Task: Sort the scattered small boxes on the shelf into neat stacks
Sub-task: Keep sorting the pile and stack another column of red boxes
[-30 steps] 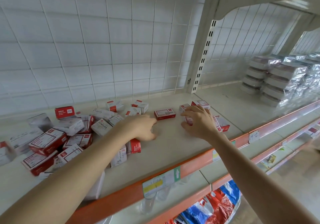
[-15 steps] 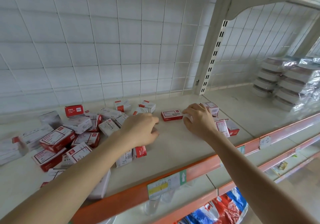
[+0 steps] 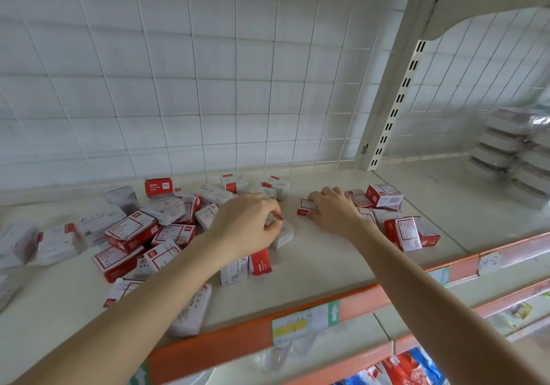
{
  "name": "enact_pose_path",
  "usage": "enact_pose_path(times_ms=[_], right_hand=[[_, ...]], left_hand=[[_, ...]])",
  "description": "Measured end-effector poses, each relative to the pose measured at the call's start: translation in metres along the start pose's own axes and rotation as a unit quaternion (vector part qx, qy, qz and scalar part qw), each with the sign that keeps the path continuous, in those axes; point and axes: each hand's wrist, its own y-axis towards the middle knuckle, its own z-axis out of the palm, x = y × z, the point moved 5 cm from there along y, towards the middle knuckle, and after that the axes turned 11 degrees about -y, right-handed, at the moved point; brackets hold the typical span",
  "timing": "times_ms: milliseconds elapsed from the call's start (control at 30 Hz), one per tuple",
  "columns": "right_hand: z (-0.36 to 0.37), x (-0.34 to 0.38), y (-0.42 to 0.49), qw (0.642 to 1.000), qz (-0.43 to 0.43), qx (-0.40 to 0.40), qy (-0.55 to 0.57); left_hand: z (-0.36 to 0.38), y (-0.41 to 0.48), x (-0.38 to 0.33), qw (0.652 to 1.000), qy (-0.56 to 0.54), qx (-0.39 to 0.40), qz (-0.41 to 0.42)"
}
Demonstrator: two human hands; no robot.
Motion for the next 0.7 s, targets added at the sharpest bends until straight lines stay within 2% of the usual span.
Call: enact_pose_path(times_ms=[133, 300, 433, 500, 700], right_hand=[[-0.004, 0.006, -0.013, 0.995, 0.002, -0.031, 0.094], [-0.030, 0.012, -0.030, 0.959, -0.033, -0.063, 0.274], [-0.043, 0.019, -0.044, 0.940, -0.096, -0.108, 0.310], [-0.046, 0.021, -0.049, 0.933, -0.116, -0.125, 0.315], [-0.067, 0.039, -0.057, 0.921, -0.184, -0.171, 0.298]], left_hand=[[0.004, 0.001, -0.001, 0.999, -0.038, -0.005, -0.013], [0.004, 0.003, -0.007, 0.995, -0.097, -0.022, -0.006], [-0.006, 0.006, -0.007, 0.980, -0.189, -0.057, -0.026], [-0.009, 0.005, -0.005, 0.974, -0.217, -0.051, -0.032], [-0.019, -0.005, -0.006, 0.983, -0.182, 0.006, -0.022]])
